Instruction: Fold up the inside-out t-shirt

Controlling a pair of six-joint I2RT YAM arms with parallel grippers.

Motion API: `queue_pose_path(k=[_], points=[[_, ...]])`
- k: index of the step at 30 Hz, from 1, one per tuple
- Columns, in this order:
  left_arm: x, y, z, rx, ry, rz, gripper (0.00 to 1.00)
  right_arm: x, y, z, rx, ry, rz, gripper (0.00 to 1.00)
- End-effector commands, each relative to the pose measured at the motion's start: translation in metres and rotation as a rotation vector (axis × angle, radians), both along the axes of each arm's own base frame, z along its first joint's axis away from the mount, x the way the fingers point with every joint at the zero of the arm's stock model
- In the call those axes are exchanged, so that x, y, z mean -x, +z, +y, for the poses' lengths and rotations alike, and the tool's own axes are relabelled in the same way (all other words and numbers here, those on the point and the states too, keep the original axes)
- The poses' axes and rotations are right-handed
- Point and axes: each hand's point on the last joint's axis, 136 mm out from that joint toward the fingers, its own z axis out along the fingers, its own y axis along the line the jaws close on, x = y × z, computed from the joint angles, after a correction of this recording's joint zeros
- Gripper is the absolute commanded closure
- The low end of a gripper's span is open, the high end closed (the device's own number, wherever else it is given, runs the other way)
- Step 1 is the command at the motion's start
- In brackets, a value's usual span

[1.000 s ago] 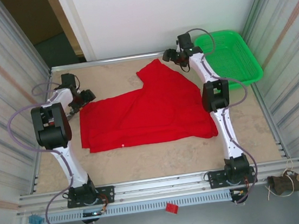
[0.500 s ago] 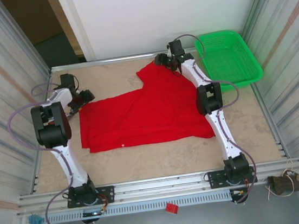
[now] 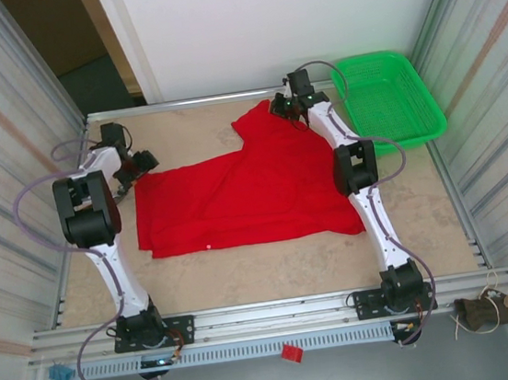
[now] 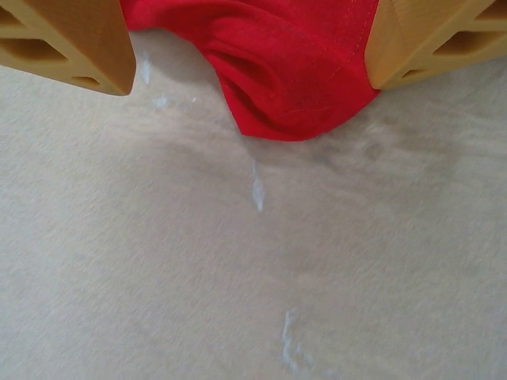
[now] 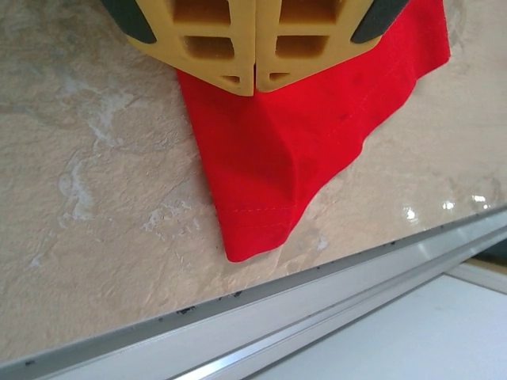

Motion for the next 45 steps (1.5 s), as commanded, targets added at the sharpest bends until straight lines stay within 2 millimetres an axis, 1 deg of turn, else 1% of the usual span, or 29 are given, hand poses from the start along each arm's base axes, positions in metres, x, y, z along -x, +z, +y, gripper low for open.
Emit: queue_pose_path(k=[1, 2, 5, 9, 12, 14, 16, 18, 19, 20, 21, 22, 25, 28, 33, 35, 36, 39, 45], points=[[0.003, -0.015, 0.005, 0.008, 0.016, 0.061, 0.24, -0.001, 0.028, -0.005, -0.028, -0.002, -0.019, 1.00], [0.001, -0.015, 0.004, 0.009, 0.009, 0.062, 0.25, -0.001, 0.030, -0.006, -0.030, -0.003, -0.017, 1.00], [-0.006, -0.014, -0.003, 0.011, -0.023, 0.061, 0.40, 0.002, 0.035, -0.008, -0.037, 0.003, -0.006, 1.00], [-0.010, -0.012, -0.012, 0.019, -0.049, 0.053, 0.71, 0.007, 0.043, -0.009, -0.045, 0.012, -0.004, 1.00], [-0.011, -0.006, -0.016, 0.012, -0.061, 0.036, 1.00, 0.008, 0.057, -0.011, -0.062, 0.022, -0.016, 1.00], [-0.011, 0.000, -0.016, 0.008, -0.064, 0.023, 1.00, 0.008, 0.070, -0.013, -0.081, 0.023, -0.030, 1.00], [-0.010, 0.010, -0.014, -0.005, -0.066, 0.008, 1.00, 0.007, 0.088, -0.015, -0.104, 0.023, -0.051, 1.00], [-0.008, 0.021, -0.014, -0.011, -0.069, -0.014, 1.00, 0.007, 0.109, -0.019, -0.119, 0.027, -0.080, 1.00], [-0.007, 0.021, -0.014, -0.010, -0.068, -0.016, 1.00, 0.008, 0.119, -0.019, -0.125, 0.030, -0.093, 1.00], [-0.006, 0.037, -0.015, -0.012, -0.069, -0.049, 1.00, 0.010, 0.128, -0.021, -0.130, 0.032, -0.105, 1.00], [-0.004, 0.042, -0.016, -0.009, -0.071, -0.062, 1.00, 0.012, 0.137, -0.023, -0.134, 0.034, -0.116, 1.00], [-0.002, 0.045, -0.016, -0.009, -0.070, -0.068, 1.00, 0.014, 0.144, -0.025, -0.135, 0.033, -0.123, 1.00], [0.006, 0.057, -0.018, -0.002, -0.068, -0.092, 1.00, 0.026, 0.158, -0.029, -0.131, 0.043, -0.122, 1.00], [0.017, 0.063, -0.020, 0.002, -0.063, -0.110, 1.00, 0.046, 0.167, -0.030, -0.131, 0.062, -0.115, 1.00], [0.040, 0.067, -0.018, 0.010, -0.031, -0.136, 1.00, 0.089, 0.180, -0.035, -0.129, 0.060, -0.135, 1.00], [0.048, 0.066, -0.018, 0.018, -0.021, -0.138, 1.00, 0.111, 0.174, -0.038, -0.125, 0.058, -0.116, 1.00], [0.053, 0.065, -0.018, 0.021, -0.017, -0.138, 1.00, 0.121, 0.175, -0.040, -0.124, 0.055, -0.119, 1.00], [0.064, 0.066, -0.018, 0.025, -0.001, -0.147, 1.00, 0.153, 0.168, -0.044, -0.113, 0.049, -0.100, 1.00], [0.089, 0.064, -0.011, 0.037, 0.055, -0.163, 1.00, 0.216, 0.160, -0.050, -0.079, 0.031, -0.087, 1.00]])
